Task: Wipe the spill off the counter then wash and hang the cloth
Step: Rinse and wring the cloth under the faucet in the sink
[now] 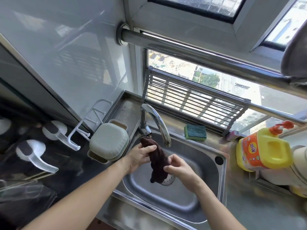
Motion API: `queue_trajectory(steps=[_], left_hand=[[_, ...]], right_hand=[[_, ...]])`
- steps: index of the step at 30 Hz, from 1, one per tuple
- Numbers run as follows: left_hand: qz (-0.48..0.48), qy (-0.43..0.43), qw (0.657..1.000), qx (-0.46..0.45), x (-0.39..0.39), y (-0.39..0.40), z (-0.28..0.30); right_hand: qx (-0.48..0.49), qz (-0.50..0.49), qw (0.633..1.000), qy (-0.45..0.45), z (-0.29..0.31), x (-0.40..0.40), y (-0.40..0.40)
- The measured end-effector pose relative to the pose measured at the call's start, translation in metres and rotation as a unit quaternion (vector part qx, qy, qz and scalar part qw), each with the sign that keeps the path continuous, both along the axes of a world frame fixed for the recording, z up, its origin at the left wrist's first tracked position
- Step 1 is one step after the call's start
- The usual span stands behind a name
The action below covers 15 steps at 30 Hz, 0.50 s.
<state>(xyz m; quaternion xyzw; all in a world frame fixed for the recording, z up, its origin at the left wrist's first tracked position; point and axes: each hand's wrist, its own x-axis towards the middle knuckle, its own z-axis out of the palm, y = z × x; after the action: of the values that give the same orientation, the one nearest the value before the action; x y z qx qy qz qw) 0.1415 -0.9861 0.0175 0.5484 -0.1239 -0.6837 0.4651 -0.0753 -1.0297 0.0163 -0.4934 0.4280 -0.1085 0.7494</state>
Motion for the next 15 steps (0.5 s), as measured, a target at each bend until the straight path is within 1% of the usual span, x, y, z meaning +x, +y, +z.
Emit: queue_trajectory(steps=[2,4,6,8,10,12,14,15], left_hand=[[-0.023,-0.011,1.0,-0.008,0.0,0.001,0.003],[-0.042,-0.04,0.998,-0.008,-0.003,0.003,0.005],[-0.048,-0.07,0.996,0.004,-0.007,0.004,0.006],[-0.066,-0.087,0.993,0.034,-0.008,0.004,0.008],[-0.115,-0.072,0.985,0.103,-0.004,0.002,0.009],[-0.2,-0.071,0.965,0.153,0.003,0.003,0.008],[-0.261,-0.082,0.949,0.155,0.007,0.004,0.003],[-0.259,-0.091,0.95,0.148,0.007,0.004,0.002]], right_hand=[[0.037,-0.012,0.999,0.012,0.004,0.004,0.001],[0.016,0.002,0.999,0.042,0.008,0.008,-0.001],[-0.001,0.001,0.999,0.037,0.012,0.011,-0.003],[0.005,-0.012,1.0,0.024,0.015,0.013,-0.005],[0.014,-0.029,0.999,0.027,0.017,0.015,-0.006],[0.027,-0.062,0.997,0.022,0.02,0.016,-0.007],[0.015,-0.11,0.993,0.028,0.023,0.018,-0.009],[0.004,-0.136,0.99,0.042,0.026,0.018,-0.009]])
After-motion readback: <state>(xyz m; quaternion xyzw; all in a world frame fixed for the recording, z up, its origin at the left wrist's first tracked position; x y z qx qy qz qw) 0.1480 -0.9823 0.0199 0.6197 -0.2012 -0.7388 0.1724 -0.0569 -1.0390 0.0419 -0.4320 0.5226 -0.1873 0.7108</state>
